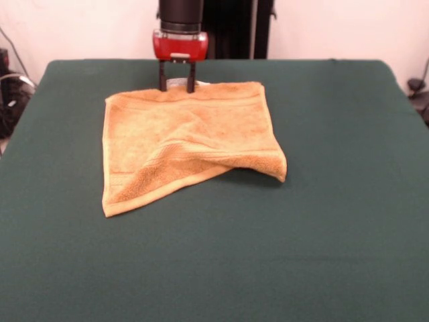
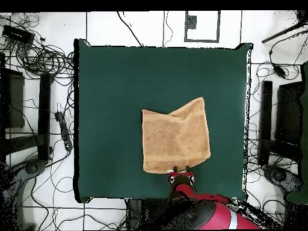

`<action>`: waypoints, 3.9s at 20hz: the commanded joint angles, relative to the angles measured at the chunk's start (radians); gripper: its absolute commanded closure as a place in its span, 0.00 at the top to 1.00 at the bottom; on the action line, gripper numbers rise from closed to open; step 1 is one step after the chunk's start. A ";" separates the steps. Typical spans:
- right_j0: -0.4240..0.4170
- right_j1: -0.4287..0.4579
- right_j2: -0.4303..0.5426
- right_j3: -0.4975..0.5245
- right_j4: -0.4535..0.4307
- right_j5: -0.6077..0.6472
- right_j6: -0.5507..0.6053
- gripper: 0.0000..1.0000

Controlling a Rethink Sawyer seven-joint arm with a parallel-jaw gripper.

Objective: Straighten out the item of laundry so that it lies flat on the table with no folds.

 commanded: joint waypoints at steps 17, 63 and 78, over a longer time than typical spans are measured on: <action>0.020 0.197 0.101 -0.161 0.031 0.033 0.119 1.00; 0.030 0.202 0.090 -0.131 0.058 0.033 0.137 0.00; 0.014 0.197 0.074 -0.044 0.075 0.069 0.171 0.00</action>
